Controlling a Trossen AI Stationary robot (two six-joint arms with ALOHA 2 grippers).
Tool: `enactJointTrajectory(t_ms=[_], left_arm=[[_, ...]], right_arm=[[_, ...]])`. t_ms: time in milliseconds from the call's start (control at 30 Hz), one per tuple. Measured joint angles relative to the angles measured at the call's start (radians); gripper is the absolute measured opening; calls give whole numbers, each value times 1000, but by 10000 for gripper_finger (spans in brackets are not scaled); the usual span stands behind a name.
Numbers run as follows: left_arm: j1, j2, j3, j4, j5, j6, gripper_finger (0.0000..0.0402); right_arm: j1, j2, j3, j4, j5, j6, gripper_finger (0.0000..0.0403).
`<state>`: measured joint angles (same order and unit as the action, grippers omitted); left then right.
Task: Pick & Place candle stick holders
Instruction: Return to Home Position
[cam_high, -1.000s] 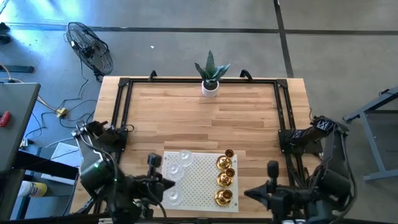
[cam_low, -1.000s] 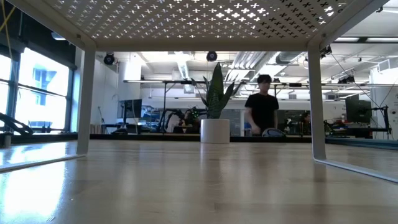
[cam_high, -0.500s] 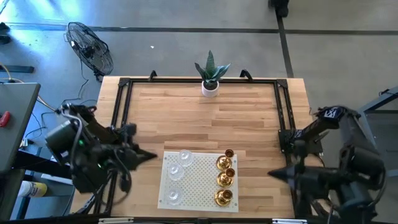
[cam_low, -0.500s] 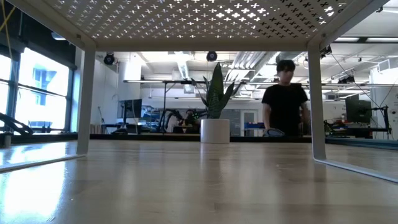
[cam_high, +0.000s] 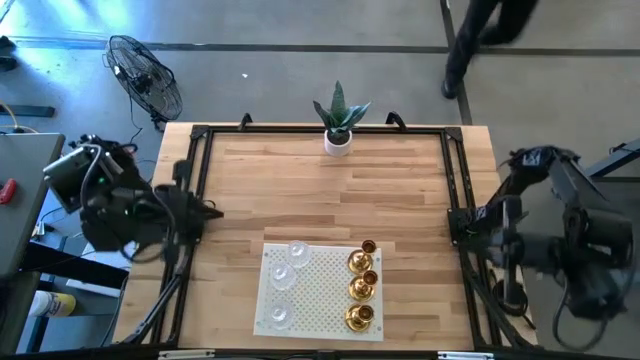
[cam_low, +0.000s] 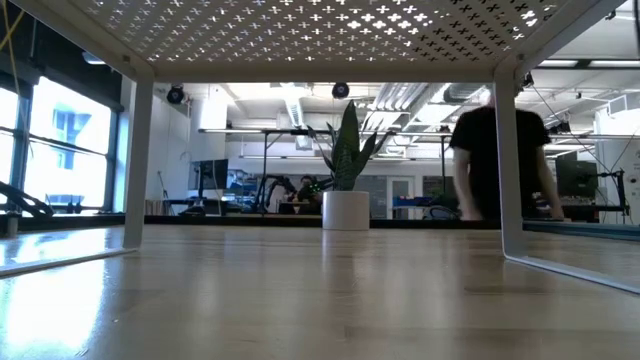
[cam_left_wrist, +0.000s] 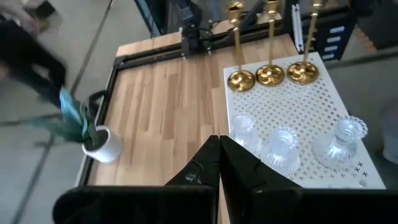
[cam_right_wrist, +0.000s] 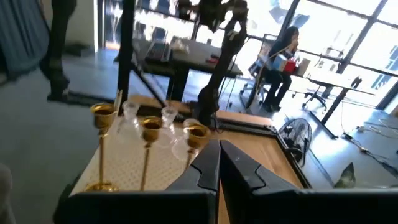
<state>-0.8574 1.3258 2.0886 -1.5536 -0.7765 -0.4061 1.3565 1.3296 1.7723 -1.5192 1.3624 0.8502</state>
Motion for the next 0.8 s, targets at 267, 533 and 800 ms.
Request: enactJointTrajectory(t_ms=[267, 533, 800], left_arm=[[0, -315, -502, 354, 76, 14, 0], [0, -663, -1037, 783, 160, 75, 0], [0, -893, -1430, 1098, 240, 92, 0]], right_arm=[[99, -250, -404, 89, 88, 205, 0], [138, -430, -668, 316, 109, 169, 0], [139, -511, -843, 602, 111, -6, 0]])
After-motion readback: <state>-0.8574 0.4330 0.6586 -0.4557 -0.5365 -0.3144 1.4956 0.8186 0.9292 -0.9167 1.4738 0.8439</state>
